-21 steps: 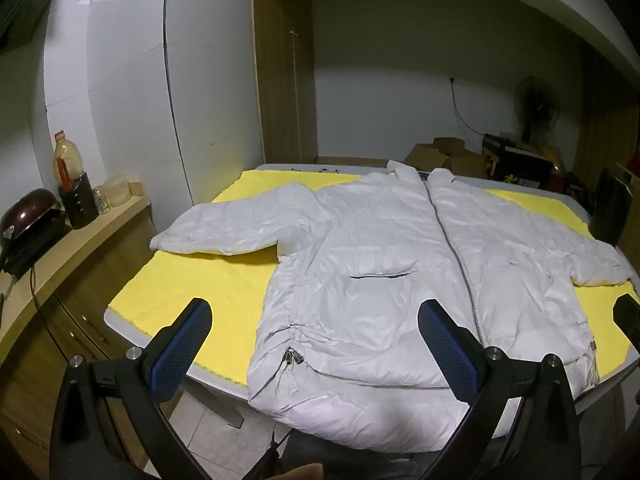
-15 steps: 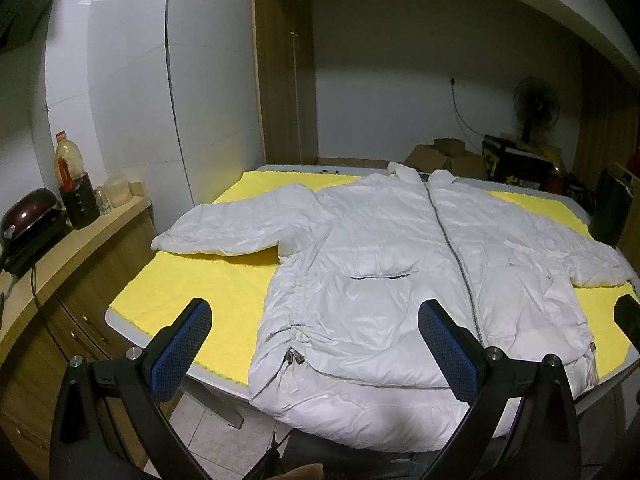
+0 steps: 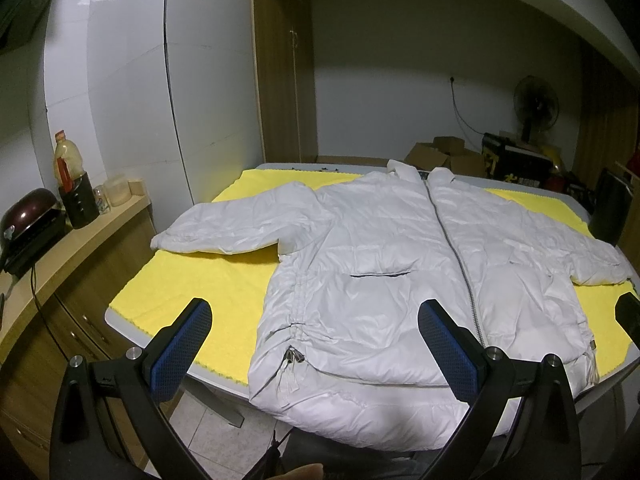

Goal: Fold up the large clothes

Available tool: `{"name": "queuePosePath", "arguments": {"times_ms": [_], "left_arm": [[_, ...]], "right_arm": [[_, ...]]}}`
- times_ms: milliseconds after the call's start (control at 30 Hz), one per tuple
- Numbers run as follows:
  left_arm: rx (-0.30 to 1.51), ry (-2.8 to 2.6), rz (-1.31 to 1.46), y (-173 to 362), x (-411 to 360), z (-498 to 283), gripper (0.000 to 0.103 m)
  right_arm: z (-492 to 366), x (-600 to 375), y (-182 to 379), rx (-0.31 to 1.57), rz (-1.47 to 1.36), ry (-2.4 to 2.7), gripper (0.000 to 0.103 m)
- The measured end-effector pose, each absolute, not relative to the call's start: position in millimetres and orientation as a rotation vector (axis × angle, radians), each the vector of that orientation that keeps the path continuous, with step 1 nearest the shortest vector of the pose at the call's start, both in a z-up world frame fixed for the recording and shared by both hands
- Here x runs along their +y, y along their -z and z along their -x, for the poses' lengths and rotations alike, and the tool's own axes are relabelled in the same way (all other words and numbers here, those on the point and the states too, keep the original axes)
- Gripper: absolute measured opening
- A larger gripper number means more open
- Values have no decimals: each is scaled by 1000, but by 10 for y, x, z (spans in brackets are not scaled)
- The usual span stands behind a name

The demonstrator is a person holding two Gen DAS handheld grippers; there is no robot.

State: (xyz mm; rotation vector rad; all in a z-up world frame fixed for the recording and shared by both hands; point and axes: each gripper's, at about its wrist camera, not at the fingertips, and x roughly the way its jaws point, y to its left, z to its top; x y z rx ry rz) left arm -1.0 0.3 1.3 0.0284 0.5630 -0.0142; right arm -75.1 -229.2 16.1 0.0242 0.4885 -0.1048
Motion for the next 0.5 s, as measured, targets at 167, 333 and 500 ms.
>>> {"name": "queuePosePath", "arguments": {"times_ms": [167, 333, 500], "left_arm": [[571, 14, -37, 4, -8, 14, 103], [570, 13, -36, 4, -7, 14, 103], [569, 13, -36, 3, -8, 13, 103]], "right_arm": [[753, -2287, -160, 490, -22, 102, 103], [741, -2293, -165, 490, -22, 101, 103], [750, -2286, -157, 490, -22, 104, 103]]}}
